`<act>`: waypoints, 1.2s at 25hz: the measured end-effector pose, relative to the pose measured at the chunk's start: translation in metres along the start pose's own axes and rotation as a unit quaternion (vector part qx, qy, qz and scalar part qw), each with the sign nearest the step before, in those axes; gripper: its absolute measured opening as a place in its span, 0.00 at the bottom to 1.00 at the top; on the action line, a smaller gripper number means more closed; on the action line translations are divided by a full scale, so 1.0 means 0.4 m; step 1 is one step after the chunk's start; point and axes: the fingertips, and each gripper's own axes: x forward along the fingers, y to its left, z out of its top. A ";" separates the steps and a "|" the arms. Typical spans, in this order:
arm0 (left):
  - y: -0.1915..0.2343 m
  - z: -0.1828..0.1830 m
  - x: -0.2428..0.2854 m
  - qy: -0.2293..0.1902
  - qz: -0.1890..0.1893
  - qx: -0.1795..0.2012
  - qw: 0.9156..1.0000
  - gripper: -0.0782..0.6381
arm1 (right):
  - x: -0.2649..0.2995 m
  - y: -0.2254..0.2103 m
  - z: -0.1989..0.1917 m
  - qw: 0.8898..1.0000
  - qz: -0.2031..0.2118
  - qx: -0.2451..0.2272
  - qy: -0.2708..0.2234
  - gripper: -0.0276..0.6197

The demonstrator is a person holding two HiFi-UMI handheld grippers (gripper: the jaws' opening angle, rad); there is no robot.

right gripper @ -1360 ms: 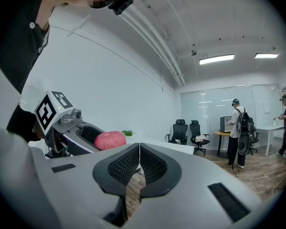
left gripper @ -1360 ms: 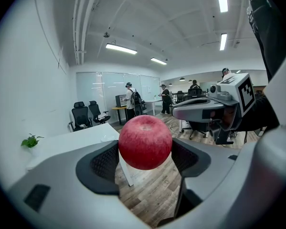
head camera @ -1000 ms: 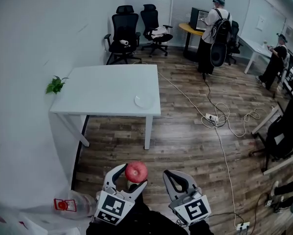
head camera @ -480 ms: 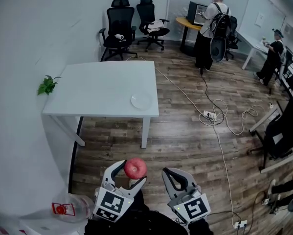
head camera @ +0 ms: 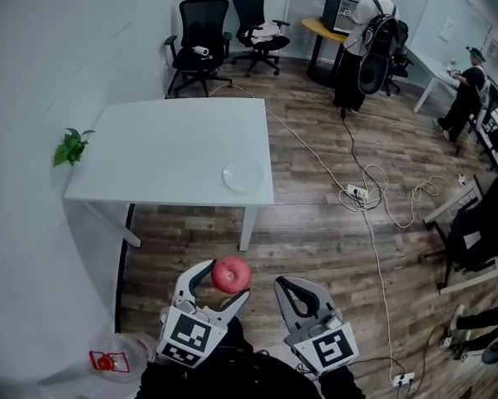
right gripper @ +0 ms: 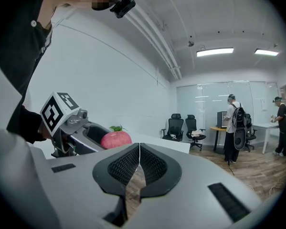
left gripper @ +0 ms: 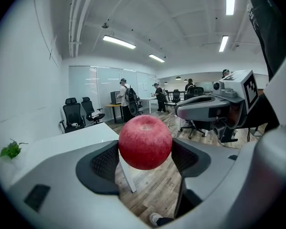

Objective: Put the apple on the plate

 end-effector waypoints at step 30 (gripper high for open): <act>0.462 0.035 0.277 -0.010 -0.028 0.017 0.999 0.60 | 0.443 -0.237 0.074 0.999 -0.049 -0.006 0.014 0.11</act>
